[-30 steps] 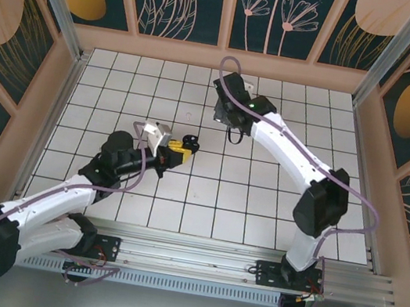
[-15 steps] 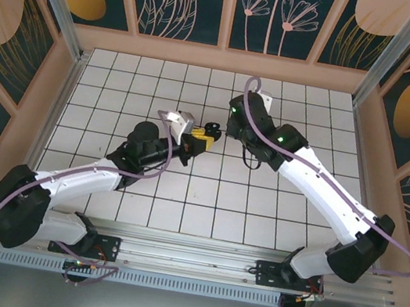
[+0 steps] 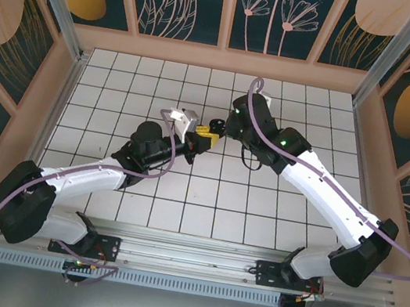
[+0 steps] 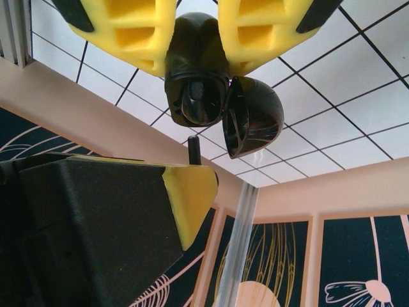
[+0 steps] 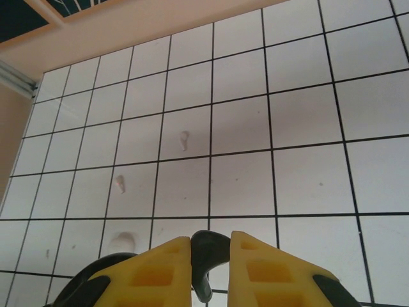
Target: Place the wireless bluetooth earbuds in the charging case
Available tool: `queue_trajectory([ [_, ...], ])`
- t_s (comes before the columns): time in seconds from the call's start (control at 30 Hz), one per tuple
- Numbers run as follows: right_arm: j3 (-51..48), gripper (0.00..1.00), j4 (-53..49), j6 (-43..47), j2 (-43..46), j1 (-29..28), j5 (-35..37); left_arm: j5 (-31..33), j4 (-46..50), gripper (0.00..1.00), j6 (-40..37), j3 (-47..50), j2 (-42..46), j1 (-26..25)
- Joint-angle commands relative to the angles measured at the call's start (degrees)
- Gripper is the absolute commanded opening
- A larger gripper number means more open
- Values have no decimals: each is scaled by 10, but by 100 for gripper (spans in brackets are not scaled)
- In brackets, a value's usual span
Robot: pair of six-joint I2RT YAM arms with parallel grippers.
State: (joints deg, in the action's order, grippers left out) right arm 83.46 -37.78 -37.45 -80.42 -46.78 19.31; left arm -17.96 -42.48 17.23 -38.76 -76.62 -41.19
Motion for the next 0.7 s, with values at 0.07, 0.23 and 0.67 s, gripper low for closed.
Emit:
queue_trajectory([
  [0.07,1,15,19,-13,30,-5,-26,-20,-37,0,-7,9,3,-3],
  [0.23,-16,16,41,6,44,-8,-55,-44,-30,0,-9,0,-3,-3],
  [0.67,-36,16,45,10,43,-26,-77,-39,-26,0,-2,5,12,-3],
])
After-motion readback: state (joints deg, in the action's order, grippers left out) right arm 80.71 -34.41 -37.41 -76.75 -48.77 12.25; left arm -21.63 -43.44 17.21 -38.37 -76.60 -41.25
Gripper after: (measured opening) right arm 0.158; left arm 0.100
